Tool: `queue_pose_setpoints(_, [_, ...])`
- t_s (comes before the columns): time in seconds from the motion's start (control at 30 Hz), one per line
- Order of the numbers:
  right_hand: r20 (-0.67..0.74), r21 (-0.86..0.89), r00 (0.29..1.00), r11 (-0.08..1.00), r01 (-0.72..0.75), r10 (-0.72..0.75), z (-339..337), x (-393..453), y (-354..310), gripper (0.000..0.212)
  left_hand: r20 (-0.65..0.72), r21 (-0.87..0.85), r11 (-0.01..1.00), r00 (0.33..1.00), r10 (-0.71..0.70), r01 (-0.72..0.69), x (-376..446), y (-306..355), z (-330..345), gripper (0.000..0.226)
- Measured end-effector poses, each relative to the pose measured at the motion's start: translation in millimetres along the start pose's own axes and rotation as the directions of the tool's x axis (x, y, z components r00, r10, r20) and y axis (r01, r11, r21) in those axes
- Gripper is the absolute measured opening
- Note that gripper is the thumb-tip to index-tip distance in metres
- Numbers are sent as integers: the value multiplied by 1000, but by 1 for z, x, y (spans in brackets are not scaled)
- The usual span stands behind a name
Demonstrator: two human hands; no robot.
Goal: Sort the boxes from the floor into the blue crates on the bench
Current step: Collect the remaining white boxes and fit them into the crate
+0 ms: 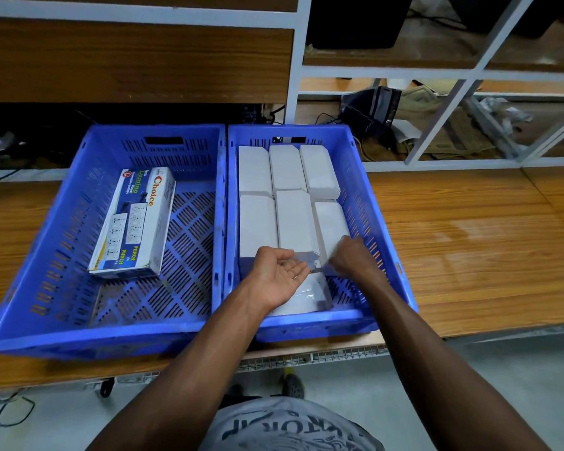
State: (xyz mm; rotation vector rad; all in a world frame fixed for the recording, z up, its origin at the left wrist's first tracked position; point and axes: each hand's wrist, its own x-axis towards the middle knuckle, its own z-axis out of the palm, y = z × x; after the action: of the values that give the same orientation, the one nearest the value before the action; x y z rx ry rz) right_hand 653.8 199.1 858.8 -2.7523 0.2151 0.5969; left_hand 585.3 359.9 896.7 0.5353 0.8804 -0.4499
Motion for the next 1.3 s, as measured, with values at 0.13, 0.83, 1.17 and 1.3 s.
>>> queue_pose_setpoints(0.13, [-10,102,999,994,32,-32,-1,4,-3,36,22,-6,1000,999,28,-28,-4,0,1,44])
queue_pose_setpoints(0.83, [20,390,1000,920,-21,14,-12,15,9,45,-141,376,926,989,46,10,3,-9,-11,16])
queue_pose_setpoints(1.17, [195,156,978,987,43,-73,-13,-27,16,23,-266,483,875,958,105,38,-1,4,-16,43])
queue_pose_setpoints(1.3, [369,49,929,999,7,-25,-5,-29,8,16,-292,530,846,950,110,64,9,7,-22,73])
